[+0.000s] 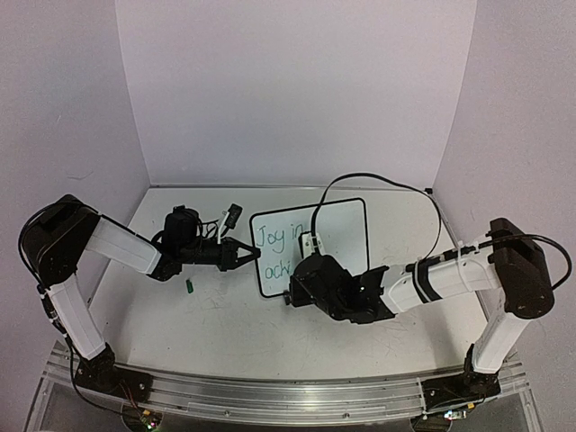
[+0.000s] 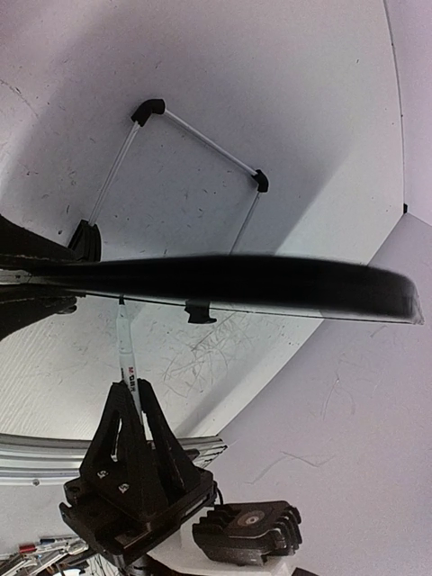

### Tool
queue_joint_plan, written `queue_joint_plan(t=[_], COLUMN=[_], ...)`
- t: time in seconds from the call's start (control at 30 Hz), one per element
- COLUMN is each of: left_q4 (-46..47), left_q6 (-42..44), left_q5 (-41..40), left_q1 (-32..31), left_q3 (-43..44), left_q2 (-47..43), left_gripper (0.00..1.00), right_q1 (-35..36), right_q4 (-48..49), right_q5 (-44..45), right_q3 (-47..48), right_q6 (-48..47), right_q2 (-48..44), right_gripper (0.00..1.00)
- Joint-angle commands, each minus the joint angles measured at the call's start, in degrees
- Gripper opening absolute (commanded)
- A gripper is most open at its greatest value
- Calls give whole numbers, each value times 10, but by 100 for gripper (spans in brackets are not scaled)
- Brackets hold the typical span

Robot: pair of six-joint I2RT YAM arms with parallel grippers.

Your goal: Write a sentence on the whiteboard

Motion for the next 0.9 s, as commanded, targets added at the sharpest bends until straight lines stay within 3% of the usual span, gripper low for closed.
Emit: queue_joint_plan(t=[0.0,0.47,0.63,0.87], left_q4=[1,1,1,1], left_q6=[16,16,17,18], left_q5=[7,7,5,5], left_q1=[-7,-6,-7,-7], left_q3=[13,11,11,12], left_q2=[-8,-10,-10,-9], left_gripper=[0,0,0,0], right_q1=[3,4,7,0], right_q4=[-8,-9,-7,31], right_q5=[2,6,5,29], right_q3=[-5,0,-4,-81], right_q6=[9,5,-6,13], right_q2=[12,7,-55,-122], right_gripper=[0,0,0,0])
